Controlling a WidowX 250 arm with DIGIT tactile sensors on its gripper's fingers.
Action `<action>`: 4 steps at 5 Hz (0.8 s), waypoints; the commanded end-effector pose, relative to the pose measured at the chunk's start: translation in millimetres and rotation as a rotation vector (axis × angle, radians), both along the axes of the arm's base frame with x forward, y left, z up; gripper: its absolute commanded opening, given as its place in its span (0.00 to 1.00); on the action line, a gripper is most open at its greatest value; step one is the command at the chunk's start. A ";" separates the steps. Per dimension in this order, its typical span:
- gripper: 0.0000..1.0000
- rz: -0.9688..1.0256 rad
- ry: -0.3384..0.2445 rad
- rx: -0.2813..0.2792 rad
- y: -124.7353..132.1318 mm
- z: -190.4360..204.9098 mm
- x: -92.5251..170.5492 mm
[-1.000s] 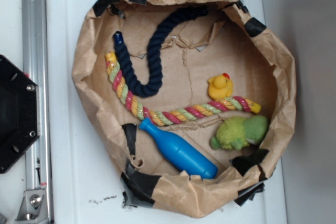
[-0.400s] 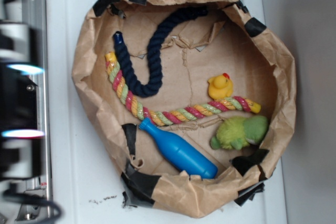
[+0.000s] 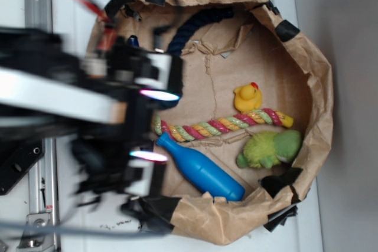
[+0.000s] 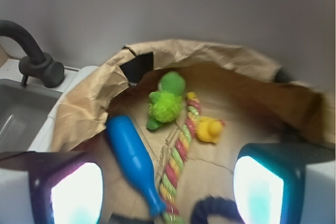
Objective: Grab the green animal.
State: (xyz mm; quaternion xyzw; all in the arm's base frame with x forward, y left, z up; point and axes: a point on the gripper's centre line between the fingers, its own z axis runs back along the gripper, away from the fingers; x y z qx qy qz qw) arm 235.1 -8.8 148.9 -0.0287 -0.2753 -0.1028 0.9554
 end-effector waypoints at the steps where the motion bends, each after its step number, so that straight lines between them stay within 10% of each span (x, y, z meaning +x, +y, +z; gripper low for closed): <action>1: 1.00 0.033 0.069 -0.053 12.5 -34.3 55.6; 3: 1.00 -0.073 0.058 -0.074 -24.5 -62.1 112.5; 4: 1.00 -0.143 0.084 -0.177 -53.1 -82.1 123.4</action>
